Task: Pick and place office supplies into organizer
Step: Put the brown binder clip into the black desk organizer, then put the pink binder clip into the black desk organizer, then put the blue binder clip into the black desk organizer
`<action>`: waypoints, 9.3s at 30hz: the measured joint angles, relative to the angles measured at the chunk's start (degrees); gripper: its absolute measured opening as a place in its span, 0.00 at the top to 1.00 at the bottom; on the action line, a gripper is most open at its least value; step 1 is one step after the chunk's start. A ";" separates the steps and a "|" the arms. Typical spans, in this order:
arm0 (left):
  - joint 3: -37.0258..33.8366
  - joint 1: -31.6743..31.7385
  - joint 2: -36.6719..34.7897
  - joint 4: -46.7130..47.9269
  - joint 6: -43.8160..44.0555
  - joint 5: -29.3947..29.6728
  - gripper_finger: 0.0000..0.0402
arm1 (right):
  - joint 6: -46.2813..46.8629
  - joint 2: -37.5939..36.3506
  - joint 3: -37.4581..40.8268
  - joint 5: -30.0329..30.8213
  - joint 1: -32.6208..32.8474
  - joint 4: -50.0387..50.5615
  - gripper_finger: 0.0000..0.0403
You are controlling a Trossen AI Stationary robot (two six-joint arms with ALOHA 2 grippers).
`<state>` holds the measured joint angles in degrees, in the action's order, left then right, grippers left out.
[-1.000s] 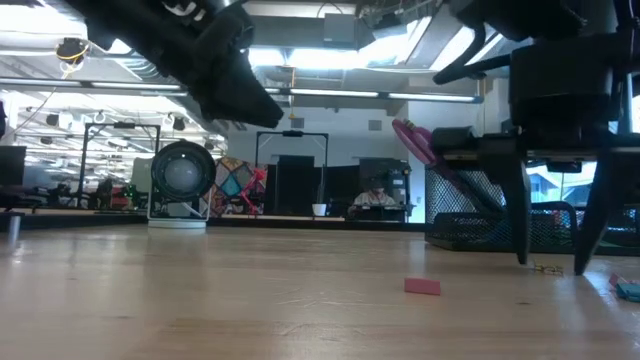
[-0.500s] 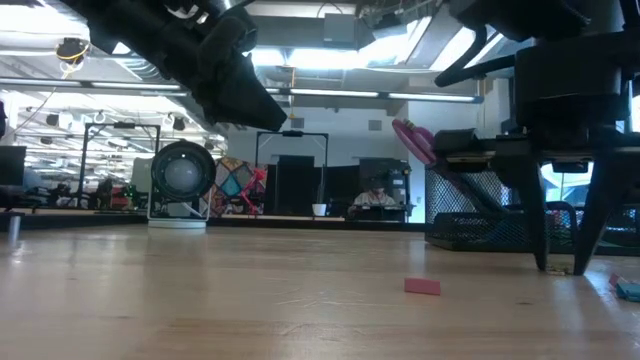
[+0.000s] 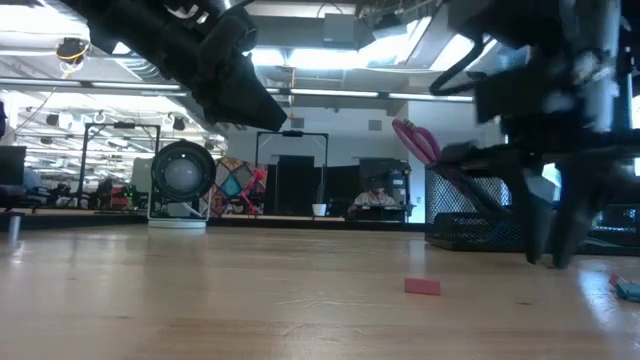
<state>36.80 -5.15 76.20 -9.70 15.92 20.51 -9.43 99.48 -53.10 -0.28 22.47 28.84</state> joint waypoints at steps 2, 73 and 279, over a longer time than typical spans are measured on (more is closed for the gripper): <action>0.00 0.00 0.00 -0.19 0.00 0.00 0.64 | 4.14 -1.65 0.28 2.90 -1.34 2.31 0.85; 0.02 0.00 -0.04 -2.57 -0.04 0.02 0.64 | 17.98 -12.93 2.86 18.01 -9.23 10.69 0.80; 0.04 0.00 -0.04 -2.31 -1.60 -7.56 0.64 | 61.62 8.01 -17.31 18.97 -9.97 32.80 0.71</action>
<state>36.84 -5.15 76.16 -12.01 14.33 12.95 52.18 107.48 -70.41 18.69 12.49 61.64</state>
